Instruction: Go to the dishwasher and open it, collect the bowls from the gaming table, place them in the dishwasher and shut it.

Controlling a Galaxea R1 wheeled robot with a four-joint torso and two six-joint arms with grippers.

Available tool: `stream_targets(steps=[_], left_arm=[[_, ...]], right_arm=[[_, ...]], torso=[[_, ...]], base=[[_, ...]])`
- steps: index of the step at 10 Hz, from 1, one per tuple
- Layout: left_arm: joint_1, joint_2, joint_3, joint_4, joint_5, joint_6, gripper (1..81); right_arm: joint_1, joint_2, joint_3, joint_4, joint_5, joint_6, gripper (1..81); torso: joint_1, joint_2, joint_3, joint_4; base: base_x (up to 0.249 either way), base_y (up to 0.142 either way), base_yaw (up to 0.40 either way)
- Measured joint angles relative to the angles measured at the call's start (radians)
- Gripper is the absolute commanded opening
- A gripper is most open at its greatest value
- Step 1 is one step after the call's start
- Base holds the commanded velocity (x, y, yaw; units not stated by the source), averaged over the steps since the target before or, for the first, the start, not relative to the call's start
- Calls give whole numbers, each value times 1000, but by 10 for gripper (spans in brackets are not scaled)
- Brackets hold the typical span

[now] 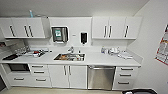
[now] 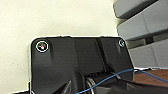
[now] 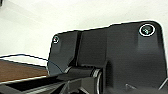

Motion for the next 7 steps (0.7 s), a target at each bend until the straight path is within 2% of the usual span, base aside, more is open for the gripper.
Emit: stream_targets(steps=[7], left_arm=[[-1,0,0,0,0,0,811]], right_arm=[[0,3,0,0,0,0,811]], torso=[[0,0,0,0]], base=[[115,0,0]])
